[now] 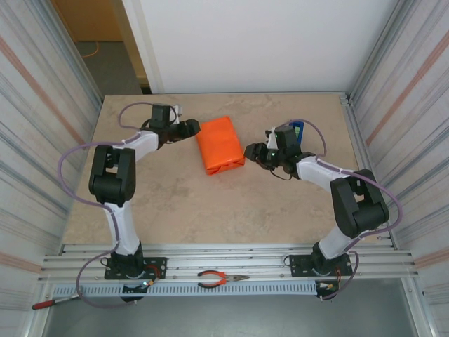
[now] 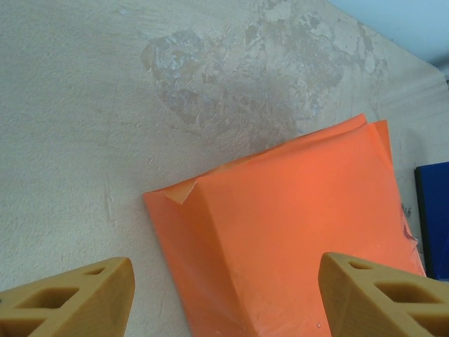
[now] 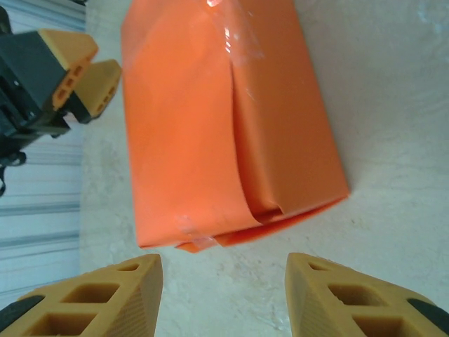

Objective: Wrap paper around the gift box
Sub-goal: Stand up the gift box at the center of the table.

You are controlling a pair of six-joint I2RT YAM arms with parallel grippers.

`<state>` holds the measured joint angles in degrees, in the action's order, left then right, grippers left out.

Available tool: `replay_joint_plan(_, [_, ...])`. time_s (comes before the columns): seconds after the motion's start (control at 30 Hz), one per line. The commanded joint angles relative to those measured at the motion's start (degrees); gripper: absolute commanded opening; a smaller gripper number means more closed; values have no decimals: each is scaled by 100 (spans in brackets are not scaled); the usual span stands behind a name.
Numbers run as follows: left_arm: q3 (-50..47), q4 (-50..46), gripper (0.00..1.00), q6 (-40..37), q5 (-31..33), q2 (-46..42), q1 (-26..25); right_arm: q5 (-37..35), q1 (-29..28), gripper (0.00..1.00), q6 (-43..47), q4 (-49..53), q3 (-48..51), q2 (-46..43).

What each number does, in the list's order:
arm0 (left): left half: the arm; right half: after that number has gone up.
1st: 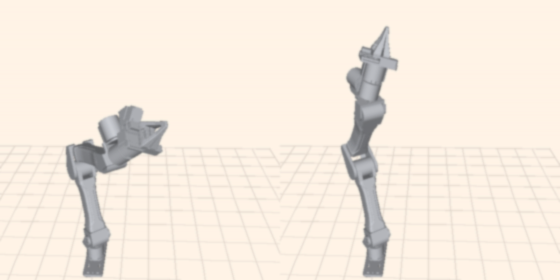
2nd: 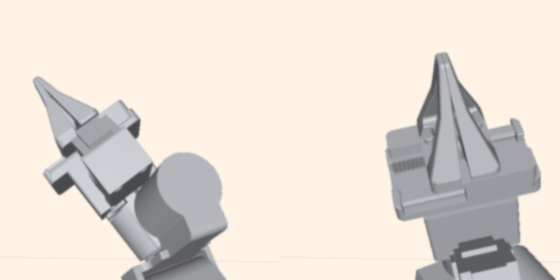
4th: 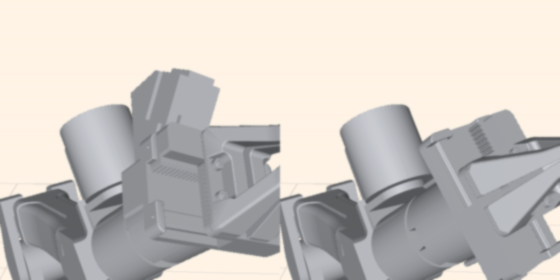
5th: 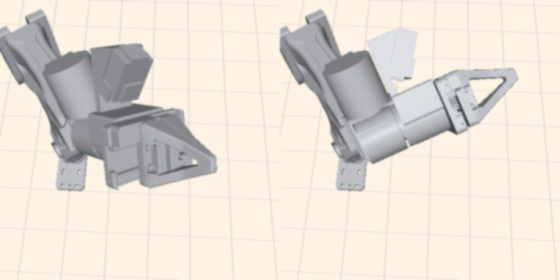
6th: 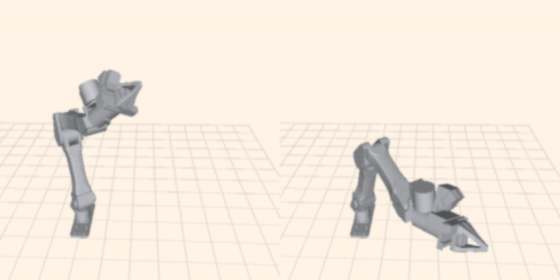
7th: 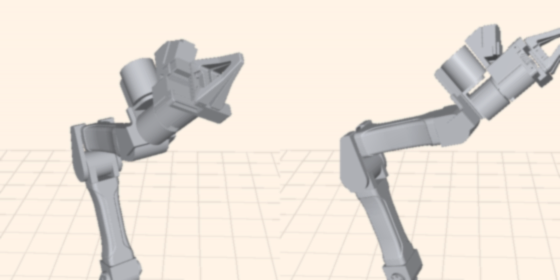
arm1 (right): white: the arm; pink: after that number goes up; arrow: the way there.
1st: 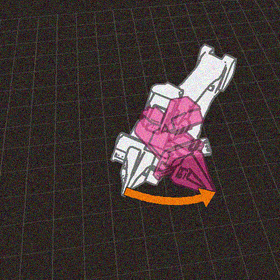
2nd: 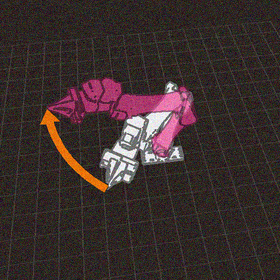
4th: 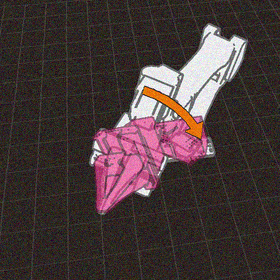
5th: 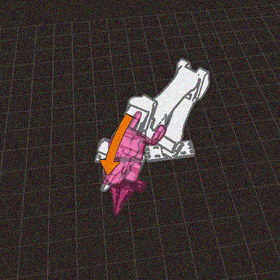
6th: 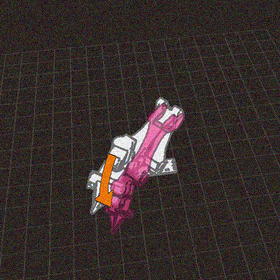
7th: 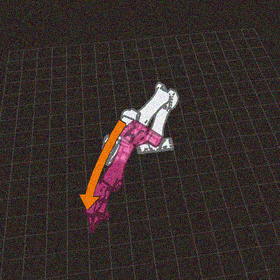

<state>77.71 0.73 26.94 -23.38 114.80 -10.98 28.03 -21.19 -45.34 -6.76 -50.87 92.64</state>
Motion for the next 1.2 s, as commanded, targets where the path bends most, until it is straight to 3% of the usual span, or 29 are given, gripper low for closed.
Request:
replay_joint_plan(0.0, [259, -60, 71, 260, -177, 268, 8, -123, 9, 49, 97, -13, 179, -242])
replay_joint_plan(0.2, [642, -108, 70, 523, -373, 769, -29, -180, 15, 50, 22, -101, 533, -358])
replay_joint_plan(0.3, [801, -105, 64, 686, -536, 987, -44, -236, 18, 50, 28, -63, 644, -464])
replay_joint_plan(0.4, [924, 2, 42, 777, -785, 1130, -87, -266, 63, 50, 58, 6, 701, -561])
replay_joint_plan(0.53, [1121, 239, 1, 795, -1158, 1108, -149, -255, 158, 50, 113, 118, 692, -651])
replay_joint_plan(0.8, [367, 1745, 0, 753, -1349, 14, -340, -189, 358, 50, 157, 246, 438, -664])
replay_joint_plan(1.17, [-2271, 4743, 0, 647, -1732, -1340, -597, 31, 549, 51, 148, 394, -29, -543])
